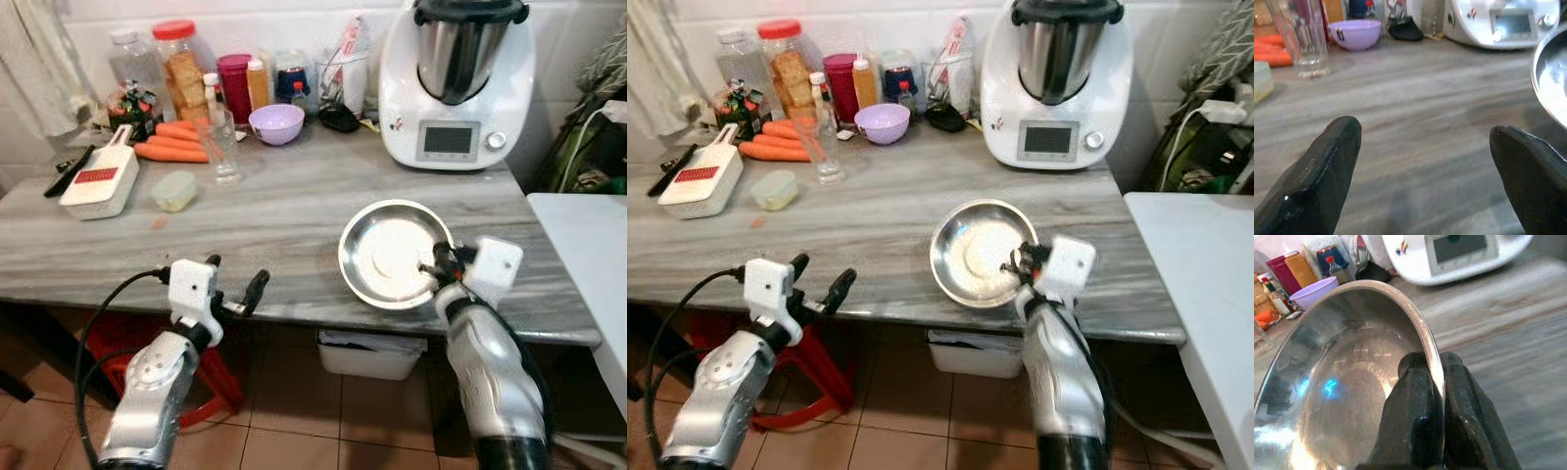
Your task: Setting the table
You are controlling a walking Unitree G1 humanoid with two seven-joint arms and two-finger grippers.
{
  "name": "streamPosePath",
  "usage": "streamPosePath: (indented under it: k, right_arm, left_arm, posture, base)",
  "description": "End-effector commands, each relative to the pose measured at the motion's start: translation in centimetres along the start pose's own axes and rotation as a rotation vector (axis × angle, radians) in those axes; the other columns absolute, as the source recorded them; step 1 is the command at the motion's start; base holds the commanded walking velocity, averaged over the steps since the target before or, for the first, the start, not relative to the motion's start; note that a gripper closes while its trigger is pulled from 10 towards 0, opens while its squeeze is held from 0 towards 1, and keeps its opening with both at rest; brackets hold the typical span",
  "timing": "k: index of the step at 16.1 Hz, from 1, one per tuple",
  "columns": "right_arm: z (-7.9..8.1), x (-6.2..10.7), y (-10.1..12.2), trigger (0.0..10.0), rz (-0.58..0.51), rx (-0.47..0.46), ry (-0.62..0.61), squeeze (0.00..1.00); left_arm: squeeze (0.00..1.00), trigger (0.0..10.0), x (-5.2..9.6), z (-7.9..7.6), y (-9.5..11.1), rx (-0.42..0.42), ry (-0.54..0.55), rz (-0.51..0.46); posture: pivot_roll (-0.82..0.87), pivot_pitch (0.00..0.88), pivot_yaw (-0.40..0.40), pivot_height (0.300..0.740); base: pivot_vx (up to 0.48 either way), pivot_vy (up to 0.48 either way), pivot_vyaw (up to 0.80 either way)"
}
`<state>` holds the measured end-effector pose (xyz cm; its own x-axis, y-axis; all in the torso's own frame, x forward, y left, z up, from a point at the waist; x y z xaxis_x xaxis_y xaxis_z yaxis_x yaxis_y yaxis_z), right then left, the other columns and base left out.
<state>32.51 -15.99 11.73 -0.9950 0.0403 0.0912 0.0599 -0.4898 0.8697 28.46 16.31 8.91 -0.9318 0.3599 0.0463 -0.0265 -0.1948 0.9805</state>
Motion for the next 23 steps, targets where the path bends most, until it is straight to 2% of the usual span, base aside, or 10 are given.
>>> streamPosePath:
  k: [1,4,6,11,12,13,17,18,19,23]
  right_arm:
    - [0.8,-0.6,0.0,10.0,0.017,-0.035,0.022,0.0]
    - [3.2,-2.9,-0.7,10.0,0.108,-0.098,0.042,0.0]
    - [4.8,-3.9,-1.3,10.0,0.154,-0.097,0.049,0.0]
    - [5.6,-4.6,-2.5,10.0,0.235,-0.12,0.022,0.0]
    - [5.7,-4.7,-3.2,10.0,0.284,-0.126,0.02,0.0]
    - [5.5,-4.8,-3.5,10.0,0.3,-0.122,0.004,0.0]
    - [5.4,-5.2,-3.4,10.0,0.292,-0.138,-0.024,0.0]
    - [5.4,-5.3,-3.3,10.0,0.289,-0.141,-0.029,0.4]
    - [5.4,-5.5,-3.2,10.0,0.281,-0.15,-0.039,1.0]
    - [5.8,-5.8,-3.3,10.0,0.275,-0.161,-0.041,1.0]
  left_arm:
    - [0.0,10.0,0.4,0.3,-0.4,-0.023,-0.006,0.018]
    - [0.0,10.0,0.7,0.4,-0.6,-0.04,-0.006,0.021]
    - [0.0,10.0,0.9,0.3,-0.6,-0.043,-0.014,0.021]
    - [0.0,10.0,0.9,0.3,-0.3,-0.047,-0.037,0.008]
    - [0.0,10.0,0.8,0.0,0.0,-0.094,-0.082,-0.01]
    - [0.0,10.0,0.7,-0.2,0.2,-0.094,-0.095,-0.018]
    - [0.0,10.0,0.4,-0.4,0.4,-0.083,-0.111,-0.023]
    - [0.0,10.0,0.5,-0.6,0.4,-0.086,-0.125,-0.024]
    - [0.0,10.0,0.6,-0.9,0.4,-0.099,-0.152,-0.03]
    - [0.0,10.0,0.6,-1.3,0.3,-0.076,-0.203,-0.036]
  posture:
    - [0.03,0.0,0.065,0.74]
    - [0.05,0.0,0.056,0.74]
    - [0.06,0.0,0.047,0.74]
    - [0.07,0.0,0.047,0.74]
    - [0.07,0.0,0.049,0.74]
    - [0.07,0.0,0.049,0.74]
    - [0.06,0.0,0.058,0.74]
    - [0.06,0.0,0.058,0.74]
    - [0.06,0.0,0.058,0.74]
    - [0.07,0.0,0.054,0.74]
  base:
    - [0.0,0.0,0.0]
    - [0.0,0.0,0.0]
    - [0.0,0.0,0.0]
    - [0.0,0.0,0.0]
    - [0.0,0.0,0.0]
    - [0.0,0.0,0.0]
    - [0.0,0.0,0.0]
    - [0.0,0.0,0.0]
    - [0.0,0.0,0.0]
    - [0.0,0.0,0.0]
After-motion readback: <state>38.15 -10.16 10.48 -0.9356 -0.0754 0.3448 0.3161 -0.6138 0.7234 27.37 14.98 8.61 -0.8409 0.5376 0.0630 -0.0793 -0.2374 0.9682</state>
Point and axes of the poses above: a point about 5 cm out from each wrist's last joint towards the gripper, its own x axis pointing back from the gripper into the wrist, its own y axis along the axis of the wrist's last joint, z = x × y, the point moved 1 cm from there along -x, pointing out of the wrist towards the gripper, and after that the axes turned 12 degrees about -x, right-handed, at the moved point
